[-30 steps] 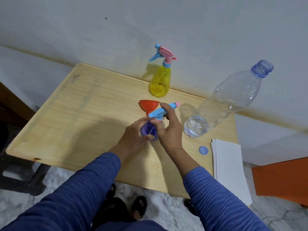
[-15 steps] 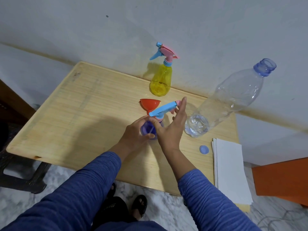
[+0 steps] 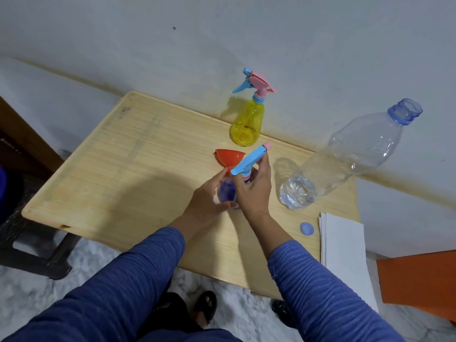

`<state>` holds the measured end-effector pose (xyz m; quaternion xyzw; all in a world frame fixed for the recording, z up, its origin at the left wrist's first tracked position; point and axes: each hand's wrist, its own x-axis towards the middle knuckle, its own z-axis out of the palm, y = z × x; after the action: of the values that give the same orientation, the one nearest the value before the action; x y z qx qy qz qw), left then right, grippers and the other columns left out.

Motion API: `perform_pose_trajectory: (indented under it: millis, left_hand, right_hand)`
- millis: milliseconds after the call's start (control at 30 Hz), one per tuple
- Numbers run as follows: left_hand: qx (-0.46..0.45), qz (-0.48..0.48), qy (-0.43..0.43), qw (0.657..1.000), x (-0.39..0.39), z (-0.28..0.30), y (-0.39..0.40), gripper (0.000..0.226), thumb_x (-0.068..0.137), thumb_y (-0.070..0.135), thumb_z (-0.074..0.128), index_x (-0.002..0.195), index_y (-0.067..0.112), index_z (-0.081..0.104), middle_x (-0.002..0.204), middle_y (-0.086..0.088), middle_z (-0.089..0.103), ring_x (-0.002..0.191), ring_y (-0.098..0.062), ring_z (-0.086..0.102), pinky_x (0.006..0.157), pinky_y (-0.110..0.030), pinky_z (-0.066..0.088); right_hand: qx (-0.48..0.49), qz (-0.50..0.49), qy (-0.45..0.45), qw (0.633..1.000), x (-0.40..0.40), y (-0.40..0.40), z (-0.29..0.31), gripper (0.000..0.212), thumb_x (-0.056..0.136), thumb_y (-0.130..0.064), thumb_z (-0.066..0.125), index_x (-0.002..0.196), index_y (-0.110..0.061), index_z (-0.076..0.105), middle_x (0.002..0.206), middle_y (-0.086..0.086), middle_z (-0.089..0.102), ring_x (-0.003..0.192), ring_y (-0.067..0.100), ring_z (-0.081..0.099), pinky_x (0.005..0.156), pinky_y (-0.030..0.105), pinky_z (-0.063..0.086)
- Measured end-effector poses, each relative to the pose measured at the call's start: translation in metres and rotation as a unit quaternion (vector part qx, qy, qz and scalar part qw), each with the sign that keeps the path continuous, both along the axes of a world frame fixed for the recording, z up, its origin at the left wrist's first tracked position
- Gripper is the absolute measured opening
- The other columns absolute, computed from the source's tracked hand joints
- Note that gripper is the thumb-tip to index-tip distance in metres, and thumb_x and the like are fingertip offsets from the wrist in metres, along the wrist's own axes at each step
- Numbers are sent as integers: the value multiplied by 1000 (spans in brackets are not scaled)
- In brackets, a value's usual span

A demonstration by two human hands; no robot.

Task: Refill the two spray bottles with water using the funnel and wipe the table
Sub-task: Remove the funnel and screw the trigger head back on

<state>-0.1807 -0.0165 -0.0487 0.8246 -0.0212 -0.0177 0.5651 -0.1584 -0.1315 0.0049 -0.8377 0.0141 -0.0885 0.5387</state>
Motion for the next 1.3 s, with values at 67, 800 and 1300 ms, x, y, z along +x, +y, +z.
perform_pose_trajectory:
  millis: [67, 800, 1300]
  left_hand:
    - [4, 36, 26, 999, -1, -3, 8, 96, 69, 48, 72, 147, 20, 23, 144, 6, 37, 128, -6, 38, 102, -23, 33]
    - [354, 185, 316, 860, -25, -22, 103, 100, 80, 77, 23, 142, 17, -27, 149, -13, -35, 136, -34, -32, 109, -58, -12]
    - [351, 167, 339, 857, -24, -17, 103, 100, 80, 77, 22, 141, 17, -29, 148, -13, -36, 136, -34, -33, 108, -59, -11]
  right_hand:
    - [-11, 43, 3, 999, 8, -3, 8, 74, 80, -25, 62, 145, -24, 25, 115, -2, 55, 91, 12, 60, 79, 24, 52]
    - [207, 271, 404, 849, 49, 14, 13, 34, 95, -17, 47, 126, -5, 53, 81, 12, 67, 40, 12, 51, 37, 18, 40]
    - [196, 275, 371, 865, 49, 7, 15, 18, 95, -16, 49, 99, -14, 66, 60, 6, 58, 38, 11, 46, 35, 19, 38]
